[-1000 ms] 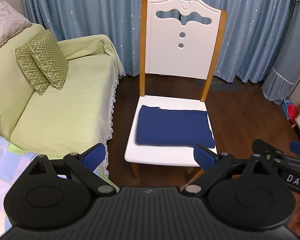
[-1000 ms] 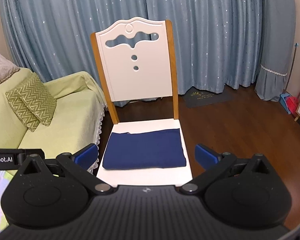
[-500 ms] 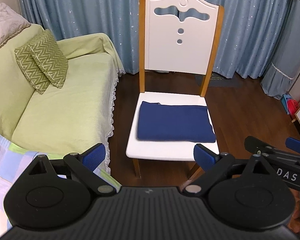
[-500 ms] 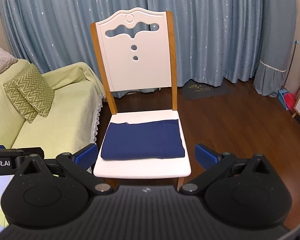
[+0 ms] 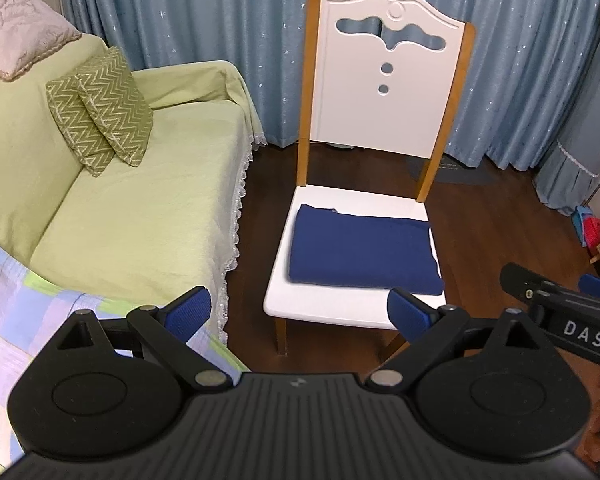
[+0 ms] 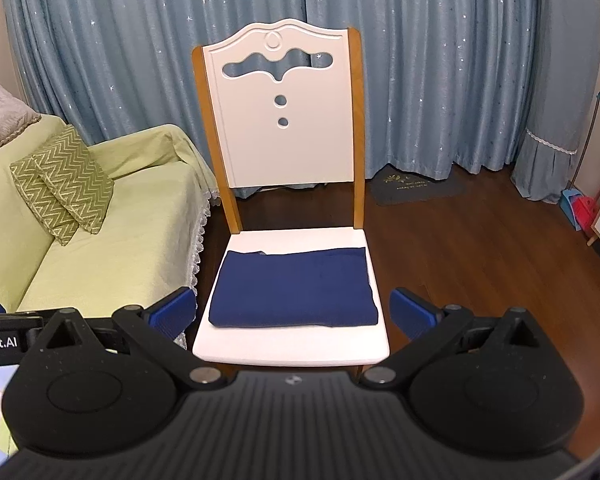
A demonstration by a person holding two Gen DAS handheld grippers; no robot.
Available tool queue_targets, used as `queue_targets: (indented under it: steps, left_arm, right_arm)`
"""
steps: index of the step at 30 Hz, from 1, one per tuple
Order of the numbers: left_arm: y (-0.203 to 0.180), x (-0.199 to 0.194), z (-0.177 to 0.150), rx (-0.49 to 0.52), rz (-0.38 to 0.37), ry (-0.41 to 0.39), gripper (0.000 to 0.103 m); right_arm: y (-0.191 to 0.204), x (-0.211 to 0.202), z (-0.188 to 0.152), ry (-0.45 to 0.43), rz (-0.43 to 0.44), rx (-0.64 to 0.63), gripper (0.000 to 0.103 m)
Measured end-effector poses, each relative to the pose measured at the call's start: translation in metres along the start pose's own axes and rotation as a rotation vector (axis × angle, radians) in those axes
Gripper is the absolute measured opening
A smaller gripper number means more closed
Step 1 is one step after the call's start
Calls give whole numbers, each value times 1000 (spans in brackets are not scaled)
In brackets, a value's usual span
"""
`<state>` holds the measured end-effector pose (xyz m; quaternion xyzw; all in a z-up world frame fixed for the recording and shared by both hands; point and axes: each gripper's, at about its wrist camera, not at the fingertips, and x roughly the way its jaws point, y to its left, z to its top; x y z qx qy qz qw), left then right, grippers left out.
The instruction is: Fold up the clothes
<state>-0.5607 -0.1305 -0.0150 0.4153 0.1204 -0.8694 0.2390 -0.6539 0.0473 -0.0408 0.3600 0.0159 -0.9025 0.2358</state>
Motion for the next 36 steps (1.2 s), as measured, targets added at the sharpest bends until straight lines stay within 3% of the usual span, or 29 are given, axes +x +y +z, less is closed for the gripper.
queue_targets:
  steps: [17,36]
  left_arm:
    - [-19,34,37,19,5,14,96]
    - [-65,75,44,99,-47,78,96]
  right_arm:
    - [-13,30,25,50,-14,28,102]
    - [-53,54,26,66,-84,57,102]
